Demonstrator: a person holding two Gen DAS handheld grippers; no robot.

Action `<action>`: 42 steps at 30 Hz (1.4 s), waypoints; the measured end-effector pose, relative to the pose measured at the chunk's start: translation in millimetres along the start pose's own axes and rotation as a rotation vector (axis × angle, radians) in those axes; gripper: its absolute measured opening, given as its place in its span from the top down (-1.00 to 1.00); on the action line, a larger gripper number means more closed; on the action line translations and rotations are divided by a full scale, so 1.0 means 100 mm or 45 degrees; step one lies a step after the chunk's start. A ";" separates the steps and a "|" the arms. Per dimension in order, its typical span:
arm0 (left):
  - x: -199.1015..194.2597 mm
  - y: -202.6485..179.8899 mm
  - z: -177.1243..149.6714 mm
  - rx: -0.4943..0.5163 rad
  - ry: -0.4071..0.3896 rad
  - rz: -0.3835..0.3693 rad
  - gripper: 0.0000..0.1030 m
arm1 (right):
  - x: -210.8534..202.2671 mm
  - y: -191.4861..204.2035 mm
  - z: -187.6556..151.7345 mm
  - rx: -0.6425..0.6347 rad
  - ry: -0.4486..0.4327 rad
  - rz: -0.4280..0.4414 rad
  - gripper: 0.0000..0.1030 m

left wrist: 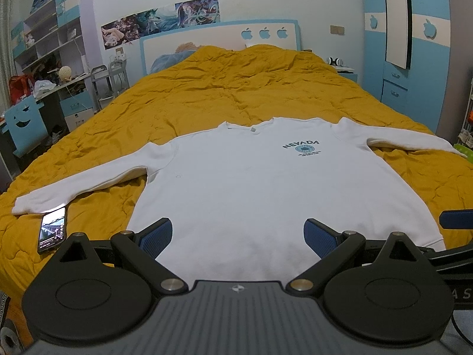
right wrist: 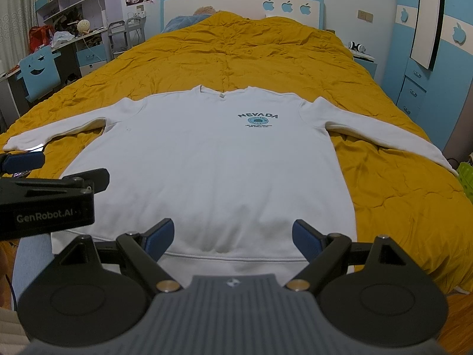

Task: Fold small clothes

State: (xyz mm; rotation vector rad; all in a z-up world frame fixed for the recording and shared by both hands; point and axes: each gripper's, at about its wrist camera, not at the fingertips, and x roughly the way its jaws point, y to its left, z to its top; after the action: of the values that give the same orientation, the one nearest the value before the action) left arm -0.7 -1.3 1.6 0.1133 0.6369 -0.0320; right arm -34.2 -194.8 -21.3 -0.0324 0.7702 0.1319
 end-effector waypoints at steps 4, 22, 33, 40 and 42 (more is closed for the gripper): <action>0.00 0.00 0.00 0.000 0.002 0.003 -1.00 | 0.00 0.00 0.01 0.001 0.000 0.000 -0.61; -0.01 -0.01 0.00 0.000 -0.002 -0.001 -1.00 | 0.05 0.09 -0.12 0.000 0.017 0.009 -0.61; -0.01 -0.01 0.00 0.001 -0.001 -0.002 -1.00 | 0.05 0.07 -0.09 0.002 0.020 0.011 -0.61; -0.01 -0.01 0.00 0.000 -0.001 -0.003 -1.00 | 0.04 0.08 -0.09 0.005 0.027 0.015 -0.61; -0.01 0.00 0.00 -0.001 0.000 -0.006 -1.00 | 0.03 0.09 -0.10 0.004 0.028 0.015 -0.61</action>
State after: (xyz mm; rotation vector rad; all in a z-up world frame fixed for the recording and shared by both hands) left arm -1.2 -1.8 2.3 0.1111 0.6368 -0.0362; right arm -40.0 -186.8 -30.7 -0.0264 0.7926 0.1416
